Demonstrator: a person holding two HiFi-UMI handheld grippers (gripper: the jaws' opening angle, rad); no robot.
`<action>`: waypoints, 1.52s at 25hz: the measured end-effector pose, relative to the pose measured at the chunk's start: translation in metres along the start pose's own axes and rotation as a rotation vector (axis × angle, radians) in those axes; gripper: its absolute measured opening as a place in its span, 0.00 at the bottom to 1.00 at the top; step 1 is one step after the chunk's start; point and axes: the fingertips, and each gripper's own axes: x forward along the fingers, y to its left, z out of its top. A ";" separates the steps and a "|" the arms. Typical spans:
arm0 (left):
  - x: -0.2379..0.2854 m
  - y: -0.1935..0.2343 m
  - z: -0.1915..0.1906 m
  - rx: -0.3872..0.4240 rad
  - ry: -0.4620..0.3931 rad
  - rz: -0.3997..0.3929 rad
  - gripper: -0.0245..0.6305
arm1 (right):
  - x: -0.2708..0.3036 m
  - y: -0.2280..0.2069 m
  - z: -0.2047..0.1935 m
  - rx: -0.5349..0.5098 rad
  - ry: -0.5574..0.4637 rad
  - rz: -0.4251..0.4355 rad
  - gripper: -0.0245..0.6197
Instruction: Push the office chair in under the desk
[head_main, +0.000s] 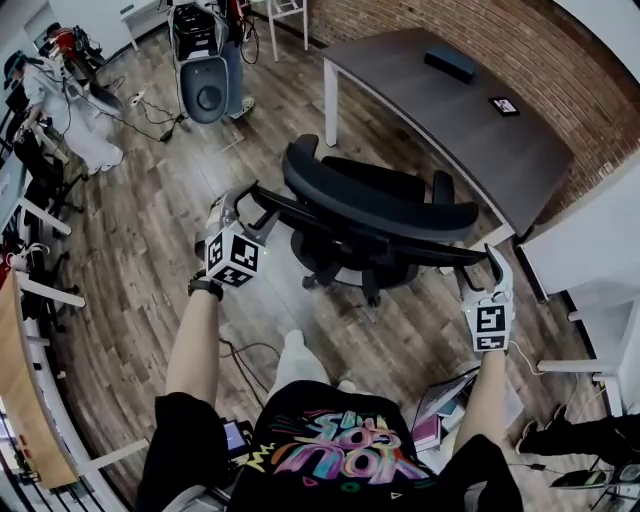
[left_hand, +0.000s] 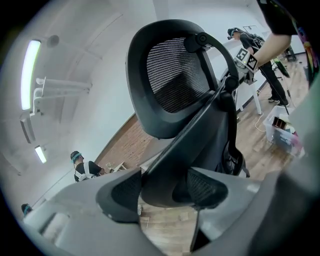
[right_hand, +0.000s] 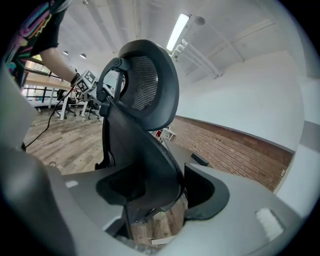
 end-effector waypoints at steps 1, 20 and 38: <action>0.009 0.005 0.000 0.005 -0.007 -0.008 0.47 | 0.006 -0.002 0.000 0.006 0.005 -0.009 0.48; 0.129 0.100 -0.020 0.045 -0.164 -0.130 0.47 | 0.099 -0.004 0.037 0.047 0.079 -0.165 0.48; 0.236 0.155 -0.022 0.049 -0.212 -0.180 0.47 | 0.200 -0.039 0.037 0.029 0.110 -0.212 0.46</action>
